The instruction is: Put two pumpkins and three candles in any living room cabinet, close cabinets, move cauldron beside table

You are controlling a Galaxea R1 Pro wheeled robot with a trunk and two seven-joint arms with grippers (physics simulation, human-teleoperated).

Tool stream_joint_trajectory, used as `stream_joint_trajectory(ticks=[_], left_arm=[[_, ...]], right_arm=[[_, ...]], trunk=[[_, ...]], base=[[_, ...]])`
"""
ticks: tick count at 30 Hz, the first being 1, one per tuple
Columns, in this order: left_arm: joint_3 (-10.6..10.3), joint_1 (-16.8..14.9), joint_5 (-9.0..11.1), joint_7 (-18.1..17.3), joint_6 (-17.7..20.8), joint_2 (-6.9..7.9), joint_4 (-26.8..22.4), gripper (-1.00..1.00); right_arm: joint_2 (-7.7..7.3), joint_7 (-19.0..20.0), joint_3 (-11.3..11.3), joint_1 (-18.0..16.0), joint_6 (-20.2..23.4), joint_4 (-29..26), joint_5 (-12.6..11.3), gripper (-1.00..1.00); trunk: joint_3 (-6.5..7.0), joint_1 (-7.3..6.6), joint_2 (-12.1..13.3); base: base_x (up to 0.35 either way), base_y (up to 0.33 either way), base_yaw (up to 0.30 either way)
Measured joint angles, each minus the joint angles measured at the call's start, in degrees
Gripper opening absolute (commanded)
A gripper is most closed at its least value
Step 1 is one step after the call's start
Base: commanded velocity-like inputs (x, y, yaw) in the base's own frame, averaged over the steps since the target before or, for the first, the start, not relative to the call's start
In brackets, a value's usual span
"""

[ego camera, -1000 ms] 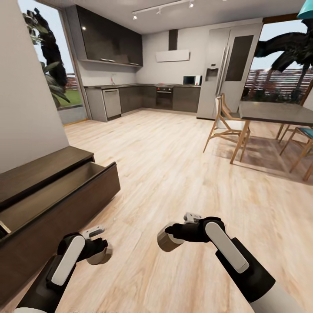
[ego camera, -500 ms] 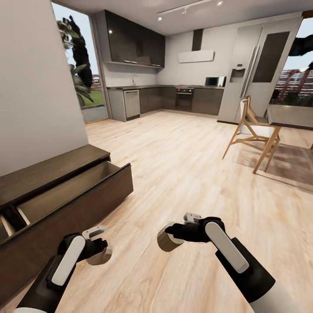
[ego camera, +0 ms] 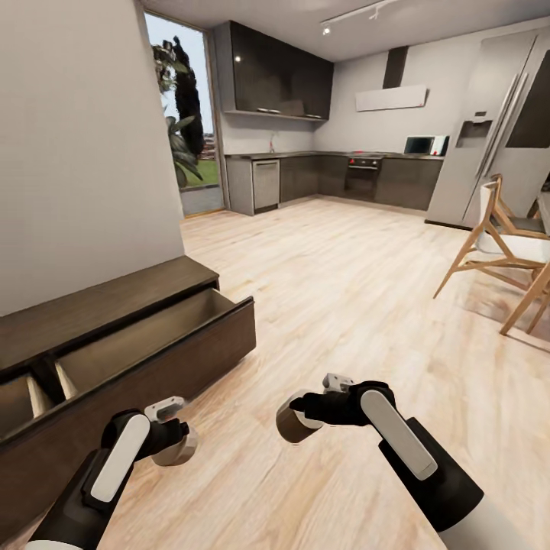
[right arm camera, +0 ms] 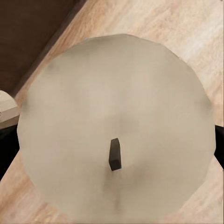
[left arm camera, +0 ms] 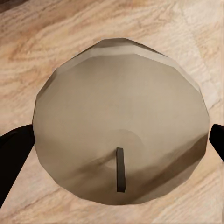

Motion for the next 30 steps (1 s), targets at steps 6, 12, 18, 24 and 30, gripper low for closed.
stream_joint_trajectory(ticks=[6,12,18,24,30], left_arm=[[0.0,0.0,0.04,0.0,0.02,0.0,0.0,-1.0],[0.0,0.0,0.03,0.0,0.0,0.0,0.0,-1.0],[0.0,0.0,0.04,0.0,0.0,0.0,0.0,-1.0],[0.0,0.0,0.05,0.0,0.02,0.0,-0.06,-1.0],[0.0,0.0,0.04,0.0,-0.01,0.0,-0.07,-1.0]], right_arm=[[-0.04,0.0,0.0,0.0,0.03,-0.03,0.07,-1.0],[-0.05,0.0,0.0,0.0,0.02,-0.04,0.06,-1.0],[-0.01,0.0,0.0,0.0,0.02,-0.04,0.02,-1.0],[-0.01,-0.01,0.0,0.0,0.03,-0.04,0.08,-1.0],[0.0,0.0,0.0,0.0,0.03,-0.04,0.06,-1.0]], trunk=[[0.13,0.0,0.0],[0.27,0.0,0.0],[0.4,0.01,0.0],[0.54,0.01,0.0],[0.67,0.01,0.0]], base=[[0.296,-0.155,0.28],[0.269,-0.176,0.28],[0.255,-0.206,0.28],[0.248,-0.212,0.28],[0.243,-0.212,0.28]])
